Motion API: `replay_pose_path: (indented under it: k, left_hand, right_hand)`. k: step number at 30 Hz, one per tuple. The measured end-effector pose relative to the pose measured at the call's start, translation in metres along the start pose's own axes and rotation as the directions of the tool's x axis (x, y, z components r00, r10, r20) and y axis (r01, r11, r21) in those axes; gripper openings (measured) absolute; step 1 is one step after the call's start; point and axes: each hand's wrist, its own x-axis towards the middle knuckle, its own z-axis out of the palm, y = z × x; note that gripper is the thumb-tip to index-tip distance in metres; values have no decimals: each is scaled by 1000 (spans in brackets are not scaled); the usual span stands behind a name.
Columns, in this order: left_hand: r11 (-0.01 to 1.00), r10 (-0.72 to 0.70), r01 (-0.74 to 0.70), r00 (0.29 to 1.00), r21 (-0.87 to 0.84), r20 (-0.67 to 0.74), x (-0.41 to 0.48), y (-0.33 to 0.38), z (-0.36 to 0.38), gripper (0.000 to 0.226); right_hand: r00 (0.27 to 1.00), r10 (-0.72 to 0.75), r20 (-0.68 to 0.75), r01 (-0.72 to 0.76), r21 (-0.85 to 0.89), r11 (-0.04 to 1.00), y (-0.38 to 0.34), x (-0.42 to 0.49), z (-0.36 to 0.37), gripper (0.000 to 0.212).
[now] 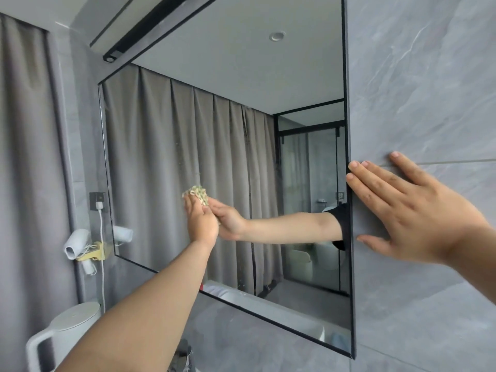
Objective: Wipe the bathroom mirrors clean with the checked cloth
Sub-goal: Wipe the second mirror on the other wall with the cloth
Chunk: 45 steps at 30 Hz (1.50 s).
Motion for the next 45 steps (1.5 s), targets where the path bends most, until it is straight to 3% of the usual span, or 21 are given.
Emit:
replay_pose_path:
  k: [5, 10, 14, 18, 20, 23, 28, 33, 35, 37, 39, 43, 45]
  left_hand:
    - [962, 272, -272, 962, -17, 22, -22, 58, 10, 57]
    - [815, 578, -579, 809, -29, 111, -59, 82, 21, 51]
    - [579, 785, -816, 560, 11, 264, -92, 75, 24, 46]
    - [190, 916, -981, 164, -36, 367, -129, 59, 31, 41]
    - [103, 945, -994, 89, -28, 316, -130, 53, 36, 39]
    - [124, 952, -992, 119, 0, 281, -116, 59, 42, 41]
    - [421, 872, -906, 415, 32, 260, -79, 114, 41, 45]
    - [620, 779, -784, 617, 8, 114, -41, 179, 35, 57]
    - [668, 742, -744, 664, -20, 98, -36, 201, 33, 63]
    - [639, 767, -769, 636, -16, 87, -38, 210, 33, 63]
    - [567, 821, -824, 565, -2, 81, -48, 205, 34, 59]
    - [351, 922, -936, 343, -16, 178, -86, 168, 38, 48]
    - [284, 941, -957, 267, -58, 207, -107, 148, 39, 47]
  right_hand:
    - [1000, 4, 1, -4, 9, 1000, 0, 0, 1, 94]
    - [999, 18, 37, -18, 8, 1000, -1, 0, -1, 92]
    - [998, 30, 55, -31, 19, 999, -2, 1, -2, 89]
    - [996, 38, 79, -39, 16, 999, -2, 2, -5, 89]
    - [995, 41, 91, -43, 14, 999, -2, 1, -5, 89]
    - [993, 46, 111, -48, 10, 999, -3, 1, -5, 88]
    - [991, 49, 125, -50, 1, 999, -3, 2, -6, 87]
    - [990, 63, 125, -63, 1, 998, -4, 2, -7, 86]
    - [989, 66, 132, -66, -5, 998, -4, 2, -7, 85]
    - [988, 73, 133, -72, -7, 997, -4, 2, -7, 86]
    - [989, 84, 124, -84, -6, 996, -4, 2, -6, 87]
    - [989, 108, 104, -108, -5, 994, -5, 2, -6, 87]
    - [989, 107, 105, -108, -1, 994, -5, 2, -6, 87]
